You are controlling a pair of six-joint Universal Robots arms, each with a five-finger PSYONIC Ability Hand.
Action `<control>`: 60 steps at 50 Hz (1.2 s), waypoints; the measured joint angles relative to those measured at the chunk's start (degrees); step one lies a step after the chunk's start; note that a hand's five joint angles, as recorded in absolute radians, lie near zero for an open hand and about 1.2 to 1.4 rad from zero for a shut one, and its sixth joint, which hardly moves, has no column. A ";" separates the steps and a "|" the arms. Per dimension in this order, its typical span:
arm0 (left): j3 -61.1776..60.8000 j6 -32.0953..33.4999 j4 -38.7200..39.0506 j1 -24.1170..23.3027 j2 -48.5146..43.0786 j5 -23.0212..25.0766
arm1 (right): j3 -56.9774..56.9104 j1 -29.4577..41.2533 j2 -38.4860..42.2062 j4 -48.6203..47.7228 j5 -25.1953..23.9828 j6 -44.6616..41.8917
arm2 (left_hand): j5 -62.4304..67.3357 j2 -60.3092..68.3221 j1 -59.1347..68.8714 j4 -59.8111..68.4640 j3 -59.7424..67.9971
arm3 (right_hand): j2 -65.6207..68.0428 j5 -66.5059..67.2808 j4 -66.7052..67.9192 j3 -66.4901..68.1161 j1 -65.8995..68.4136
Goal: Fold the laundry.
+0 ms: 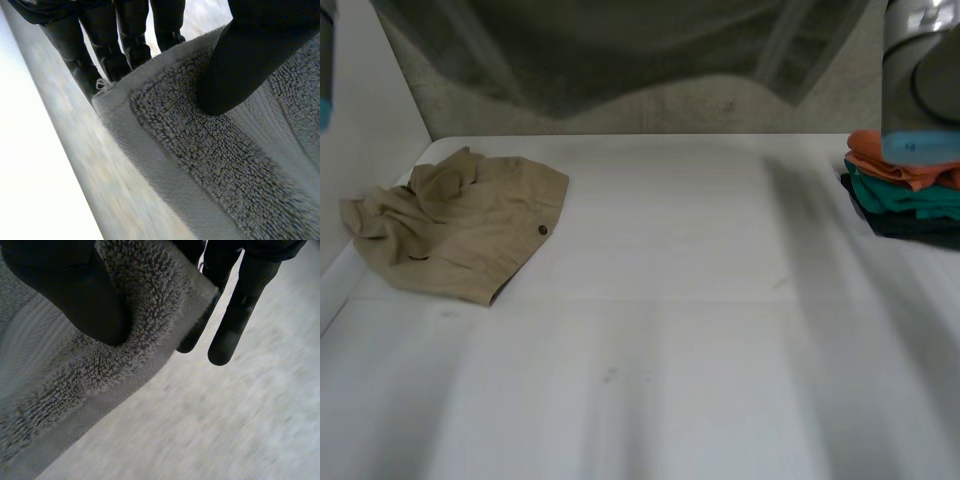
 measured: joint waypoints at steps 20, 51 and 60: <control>-45.33 19.64 -4.42 4.15 3.27 12.69 | 27.87 -4.05 0.62 21.31 -8.02 -12.63 | 0.00 0.00 0.00 0.00 0.00 | 0.00 0.00 0.00 0.01 0.00; -55.24 44.67 -32.00 0.04 20.07 11.12 | 45.09 -12.18 -13.35 41.41 -12.73 -35.67 | 0.00 0.00 0.00 0.00 0.00 | 0.00 0.65 0.00 0.02 0.00; -39.55 38.81 -27.61 -4.51 8.14 8.57 | 36.13 -9.80 -5.51 35.07 -9.04 -28.76 | 0.00 0.00 0.00 0.00 0.00 | 0.00 0.65 0.00 0.02 0.00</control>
